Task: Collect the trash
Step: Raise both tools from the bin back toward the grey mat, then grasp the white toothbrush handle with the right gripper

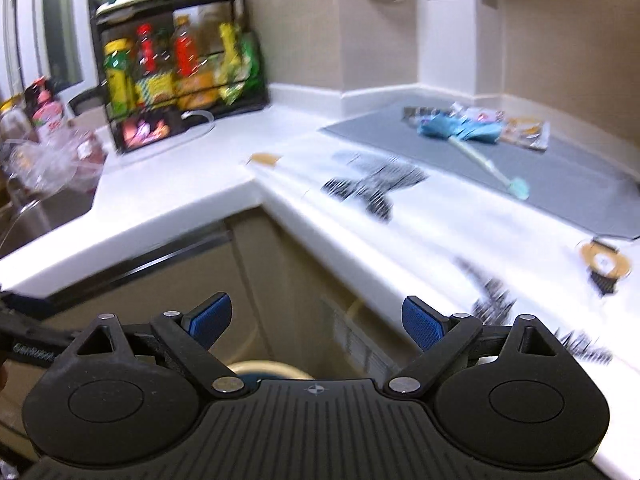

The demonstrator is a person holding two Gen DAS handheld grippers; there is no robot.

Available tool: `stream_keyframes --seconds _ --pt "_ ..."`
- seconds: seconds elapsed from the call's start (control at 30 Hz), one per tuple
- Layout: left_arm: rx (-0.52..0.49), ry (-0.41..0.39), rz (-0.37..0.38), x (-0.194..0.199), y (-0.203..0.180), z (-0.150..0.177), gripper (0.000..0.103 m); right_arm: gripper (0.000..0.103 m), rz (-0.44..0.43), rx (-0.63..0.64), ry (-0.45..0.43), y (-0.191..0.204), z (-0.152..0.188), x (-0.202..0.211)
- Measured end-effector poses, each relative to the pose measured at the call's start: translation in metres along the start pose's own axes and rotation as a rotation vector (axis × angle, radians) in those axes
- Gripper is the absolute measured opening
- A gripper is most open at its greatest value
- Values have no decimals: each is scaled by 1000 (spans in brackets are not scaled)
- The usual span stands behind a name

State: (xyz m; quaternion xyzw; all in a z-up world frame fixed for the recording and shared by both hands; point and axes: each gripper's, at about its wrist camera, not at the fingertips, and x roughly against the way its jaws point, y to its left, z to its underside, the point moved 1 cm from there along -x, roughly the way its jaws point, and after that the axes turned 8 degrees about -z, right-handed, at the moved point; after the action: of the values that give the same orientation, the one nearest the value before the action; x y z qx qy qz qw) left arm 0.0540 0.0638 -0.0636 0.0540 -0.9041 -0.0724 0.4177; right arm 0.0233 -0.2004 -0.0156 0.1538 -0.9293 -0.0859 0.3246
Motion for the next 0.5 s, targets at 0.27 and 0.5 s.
stream_keyframes --seconds 0.27,0.5 --pt "-9 -22 -16 2 1 -13 103 94 89 3 -73 -39 -29 -3" --pt "-15 -18 -30 0 -2 -20 103 94 203 -7 -105 -84 -51 -31"
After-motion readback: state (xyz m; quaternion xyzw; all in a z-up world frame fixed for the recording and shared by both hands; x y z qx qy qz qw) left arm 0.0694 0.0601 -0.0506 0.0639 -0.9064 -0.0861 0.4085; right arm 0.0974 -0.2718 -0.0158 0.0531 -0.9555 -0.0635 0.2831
